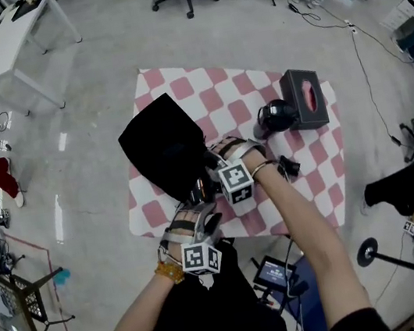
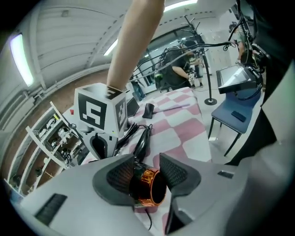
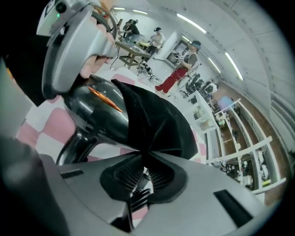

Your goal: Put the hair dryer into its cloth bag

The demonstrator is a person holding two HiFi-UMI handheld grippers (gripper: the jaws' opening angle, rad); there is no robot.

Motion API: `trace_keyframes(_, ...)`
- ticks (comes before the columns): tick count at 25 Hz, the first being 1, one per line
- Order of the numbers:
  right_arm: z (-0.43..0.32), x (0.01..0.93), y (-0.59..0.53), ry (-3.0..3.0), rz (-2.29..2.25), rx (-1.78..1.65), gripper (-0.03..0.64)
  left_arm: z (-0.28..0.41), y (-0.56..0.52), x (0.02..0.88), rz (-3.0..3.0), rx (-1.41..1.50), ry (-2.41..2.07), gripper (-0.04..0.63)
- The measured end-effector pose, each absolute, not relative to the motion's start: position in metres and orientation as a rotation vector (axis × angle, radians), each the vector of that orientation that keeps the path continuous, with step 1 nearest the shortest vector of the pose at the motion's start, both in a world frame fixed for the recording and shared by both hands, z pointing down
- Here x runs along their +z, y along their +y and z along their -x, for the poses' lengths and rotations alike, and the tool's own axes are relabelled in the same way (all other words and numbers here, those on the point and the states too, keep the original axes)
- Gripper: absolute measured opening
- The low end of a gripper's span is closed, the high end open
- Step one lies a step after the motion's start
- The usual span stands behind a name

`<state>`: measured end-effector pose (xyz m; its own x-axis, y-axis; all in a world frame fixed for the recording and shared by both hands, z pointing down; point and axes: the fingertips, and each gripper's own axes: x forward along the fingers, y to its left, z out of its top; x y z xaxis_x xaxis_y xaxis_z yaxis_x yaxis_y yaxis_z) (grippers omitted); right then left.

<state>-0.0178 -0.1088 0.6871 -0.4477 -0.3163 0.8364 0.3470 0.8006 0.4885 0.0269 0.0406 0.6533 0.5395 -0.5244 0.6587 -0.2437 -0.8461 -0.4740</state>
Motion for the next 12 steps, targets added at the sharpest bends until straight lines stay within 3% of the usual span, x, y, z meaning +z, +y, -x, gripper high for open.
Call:
trace_keyframes(7, 0.002, 0.697, -0.074, -1.941, 0.069, -0.394, 0.031, -0.023, 0.031, 0.649, 2.419, -1.165, 0.790, 0.143)
trace_keyframes(9, -0.005, 0.700, -0.062, -1.905, 0.127, -0.350, 0.031, -0.022, 0.025, 0.647, 2.407, -1.161, 0.837, 0.086)
trace_keyframes(12, -0.008, 0.693, -0.048, -1.948, 0.164, -0.202, 0.028, -0.021, 0.023, 0.647, 2.400, -1.157, 0.850, 0.084)
